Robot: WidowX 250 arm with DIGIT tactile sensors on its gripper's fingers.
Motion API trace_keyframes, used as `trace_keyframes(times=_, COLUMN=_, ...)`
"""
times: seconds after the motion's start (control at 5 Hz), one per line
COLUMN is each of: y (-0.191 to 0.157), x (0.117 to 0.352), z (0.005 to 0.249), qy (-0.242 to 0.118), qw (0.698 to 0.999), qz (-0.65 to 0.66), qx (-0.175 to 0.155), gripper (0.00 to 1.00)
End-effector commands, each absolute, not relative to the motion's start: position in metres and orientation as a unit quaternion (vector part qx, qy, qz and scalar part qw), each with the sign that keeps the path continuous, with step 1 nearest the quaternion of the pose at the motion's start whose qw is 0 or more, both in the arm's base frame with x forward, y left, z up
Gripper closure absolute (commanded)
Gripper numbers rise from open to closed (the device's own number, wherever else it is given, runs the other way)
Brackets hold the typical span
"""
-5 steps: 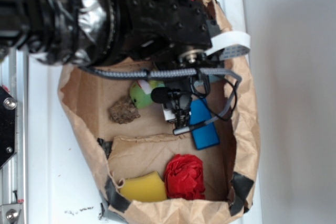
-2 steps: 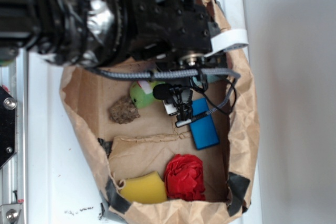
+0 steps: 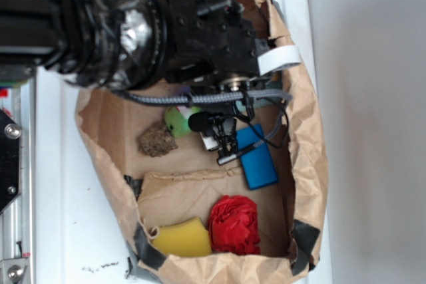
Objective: Grab the green animal.
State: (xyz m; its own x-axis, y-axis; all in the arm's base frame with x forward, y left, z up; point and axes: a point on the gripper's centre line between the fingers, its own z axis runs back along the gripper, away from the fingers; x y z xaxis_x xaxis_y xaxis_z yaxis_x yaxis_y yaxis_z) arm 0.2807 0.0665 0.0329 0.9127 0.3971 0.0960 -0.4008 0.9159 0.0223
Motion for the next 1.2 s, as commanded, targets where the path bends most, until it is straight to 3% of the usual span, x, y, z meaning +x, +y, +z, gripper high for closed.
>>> trace_keyframes(times=0.0, y=0.069, x=0.284, z=0.038, qy=-0.044, qw=0.978, qz=0.201, qx=0.018, gripper=0.00)
trace_keyframes(times=0.2, y=0.069, x=0.285, z=0.038, qy=-0.038, qw=0.980, qz=0.195, qx=0.018, gripper=0.00)
trace_keyframes(times=0.4, y=0.070, x=0.286, z=0.038, qy=-0.038, qw=0.980, qz=0.197, qx=0.013, gripper=1.00)
trace_keyframes(times=1.0, y=0.076, x=0.286, z=0.076, qy=-0.063, qw=0.985, qz=0.159, qx=-0.007, gripper=1.00)
